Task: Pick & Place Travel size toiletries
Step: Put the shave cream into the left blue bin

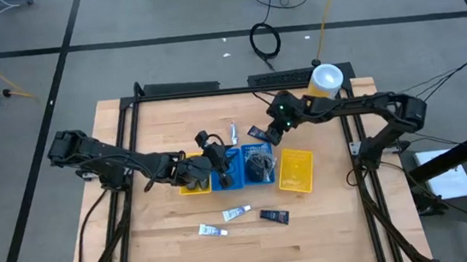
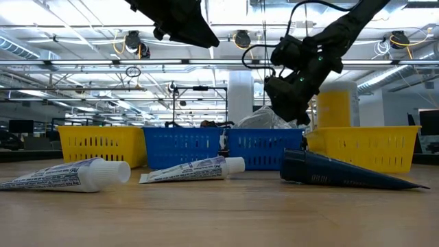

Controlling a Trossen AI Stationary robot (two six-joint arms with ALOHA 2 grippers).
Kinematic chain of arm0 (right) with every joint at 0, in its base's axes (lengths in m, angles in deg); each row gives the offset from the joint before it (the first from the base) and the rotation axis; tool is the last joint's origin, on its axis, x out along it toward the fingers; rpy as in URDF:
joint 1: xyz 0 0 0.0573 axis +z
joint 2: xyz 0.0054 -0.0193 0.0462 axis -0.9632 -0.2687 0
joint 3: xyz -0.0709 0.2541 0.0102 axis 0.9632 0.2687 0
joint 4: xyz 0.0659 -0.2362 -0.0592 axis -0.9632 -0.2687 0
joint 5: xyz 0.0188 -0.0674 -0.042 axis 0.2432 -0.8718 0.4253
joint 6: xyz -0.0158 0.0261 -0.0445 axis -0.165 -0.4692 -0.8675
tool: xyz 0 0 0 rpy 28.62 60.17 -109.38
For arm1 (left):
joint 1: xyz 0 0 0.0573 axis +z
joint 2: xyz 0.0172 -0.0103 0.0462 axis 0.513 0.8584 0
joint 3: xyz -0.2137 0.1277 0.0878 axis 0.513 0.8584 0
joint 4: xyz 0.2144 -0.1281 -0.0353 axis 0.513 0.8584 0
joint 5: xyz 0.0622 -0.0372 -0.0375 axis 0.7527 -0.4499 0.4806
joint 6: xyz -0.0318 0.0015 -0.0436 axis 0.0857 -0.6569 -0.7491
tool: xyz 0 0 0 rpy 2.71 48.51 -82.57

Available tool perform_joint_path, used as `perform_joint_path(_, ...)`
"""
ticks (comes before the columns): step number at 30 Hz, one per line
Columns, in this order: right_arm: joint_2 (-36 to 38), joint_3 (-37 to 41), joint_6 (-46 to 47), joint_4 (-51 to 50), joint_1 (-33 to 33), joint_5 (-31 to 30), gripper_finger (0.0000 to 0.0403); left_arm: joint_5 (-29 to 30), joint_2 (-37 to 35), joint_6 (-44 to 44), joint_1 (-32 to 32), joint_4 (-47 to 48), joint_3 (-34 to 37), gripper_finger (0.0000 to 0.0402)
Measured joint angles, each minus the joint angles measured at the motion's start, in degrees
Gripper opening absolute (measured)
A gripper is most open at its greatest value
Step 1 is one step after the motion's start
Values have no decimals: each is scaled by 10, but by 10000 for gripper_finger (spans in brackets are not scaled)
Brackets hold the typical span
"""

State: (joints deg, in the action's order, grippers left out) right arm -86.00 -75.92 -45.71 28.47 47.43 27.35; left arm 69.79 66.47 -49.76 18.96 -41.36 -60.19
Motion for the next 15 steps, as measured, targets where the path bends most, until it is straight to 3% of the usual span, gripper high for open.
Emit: perform_joint_path(15,-17,-1,2,-21,0,-3,180,0,0,-2,3,-1,0,113)
